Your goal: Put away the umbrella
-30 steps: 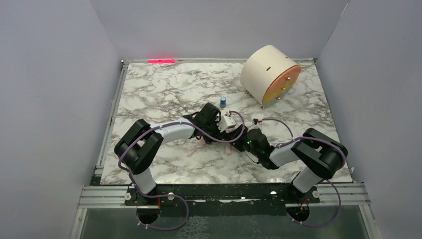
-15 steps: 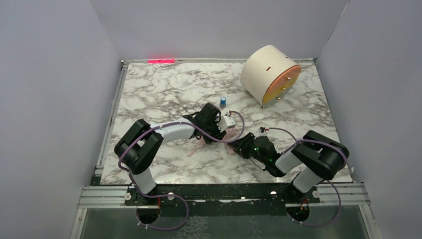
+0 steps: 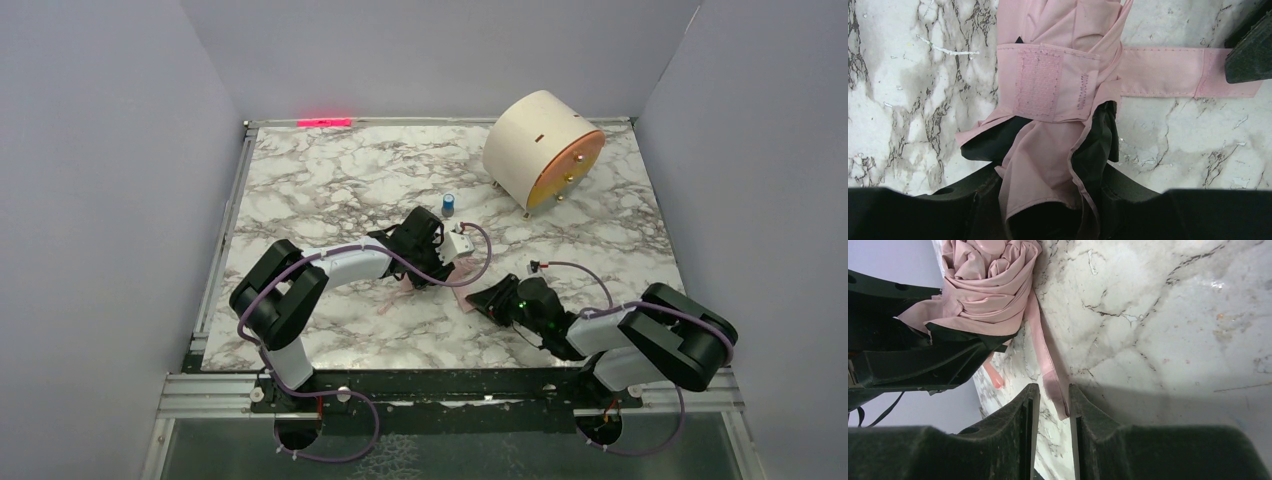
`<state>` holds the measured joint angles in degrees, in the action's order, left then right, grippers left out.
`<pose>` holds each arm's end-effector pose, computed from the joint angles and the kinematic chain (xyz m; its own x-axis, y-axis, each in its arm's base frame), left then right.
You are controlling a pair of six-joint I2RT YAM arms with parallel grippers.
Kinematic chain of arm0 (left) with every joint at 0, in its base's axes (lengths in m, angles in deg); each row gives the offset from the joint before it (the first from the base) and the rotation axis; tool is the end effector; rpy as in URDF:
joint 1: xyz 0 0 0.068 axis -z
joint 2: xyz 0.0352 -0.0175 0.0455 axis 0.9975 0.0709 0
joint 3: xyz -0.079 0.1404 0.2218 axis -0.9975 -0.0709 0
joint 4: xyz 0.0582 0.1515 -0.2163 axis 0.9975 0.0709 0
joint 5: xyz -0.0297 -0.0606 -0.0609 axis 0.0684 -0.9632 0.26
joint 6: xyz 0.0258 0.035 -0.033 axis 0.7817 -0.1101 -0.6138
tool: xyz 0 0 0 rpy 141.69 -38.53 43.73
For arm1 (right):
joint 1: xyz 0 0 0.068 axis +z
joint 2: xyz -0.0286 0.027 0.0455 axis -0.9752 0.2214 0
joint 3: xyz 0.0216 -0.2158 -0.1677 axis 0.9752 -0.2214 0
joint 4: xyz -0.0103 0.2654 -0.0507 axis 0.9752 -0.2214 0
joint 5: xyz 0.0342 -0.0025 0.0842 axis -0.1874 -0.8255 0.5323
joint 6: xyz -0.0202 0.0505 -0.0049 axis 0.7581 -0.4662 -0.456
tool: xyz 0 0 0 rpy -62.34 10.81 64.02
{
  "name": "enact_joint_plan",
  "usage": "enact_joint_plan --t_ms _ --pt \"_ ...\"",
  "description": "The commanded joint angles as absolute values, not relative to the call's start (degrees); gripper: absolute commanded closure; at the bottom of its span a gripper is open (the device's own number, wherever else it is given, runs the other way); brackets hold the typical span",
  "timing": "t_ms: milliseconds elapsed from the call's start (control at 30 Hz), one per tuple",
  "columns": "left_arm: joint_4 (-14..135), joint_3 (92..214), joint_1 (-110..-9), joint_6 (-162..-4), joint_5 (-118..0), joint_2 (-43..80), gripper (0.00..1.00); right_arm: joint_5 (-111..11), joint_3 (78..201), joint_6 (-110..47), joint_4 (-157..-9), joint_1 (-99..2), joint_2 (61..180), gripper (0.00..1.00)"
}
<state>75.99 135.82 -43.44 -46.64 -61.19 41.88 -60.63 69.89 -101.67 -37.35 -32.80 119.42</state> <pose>0.2500 -0.2384 0.1519 -0.2535 0.7889 -0.5598 0.9290 0.3599 0.0866 0.1440 0.1381 0.0932 -0.7243 0.6529 -0.2218 0.1899 0.4981 0.8461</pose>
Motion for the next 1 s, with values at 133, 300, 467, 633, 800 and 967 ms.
enact_joint_plan --t_ms 133,300,467,633,800,967 --pt "85.1 131.8 -43.3 -45.2 -54.1 47.7 1.00 -60.7 69.7 -101.7 -36.5 -32.9 124.9 0.69" --pt "85.2 131.8 -43.3 -45.2 -54.0 47.7 1.00 -59.8 71.1 -101.8 -34.6 -32.9 127.1 0.69" --pt "85.2 131.8 -43.2 -45.2 -53.9 47.6 1.00 -60.2 71.2 -101.1 -35.5 -32.8 125.2 0.69" --pt "85.2 131.8 -43.3 -45.2 -53.9 47.9 1.00 -59.4 71.1 -99.5 -36.8 -32.8 122.8 0.69" --pt "85.2 131.8 -43.2 -45.2 -53.9 47.9 1.00 -57.7 70.8 -99.4 -36.8 -32.9 122.4 0.68" --pt "85.2 131.7 -43.3 -45.2 -53.9 47.8 1.00 -57.7 70.2 -99.6 -38.0 -32.9 120.9 0.68"
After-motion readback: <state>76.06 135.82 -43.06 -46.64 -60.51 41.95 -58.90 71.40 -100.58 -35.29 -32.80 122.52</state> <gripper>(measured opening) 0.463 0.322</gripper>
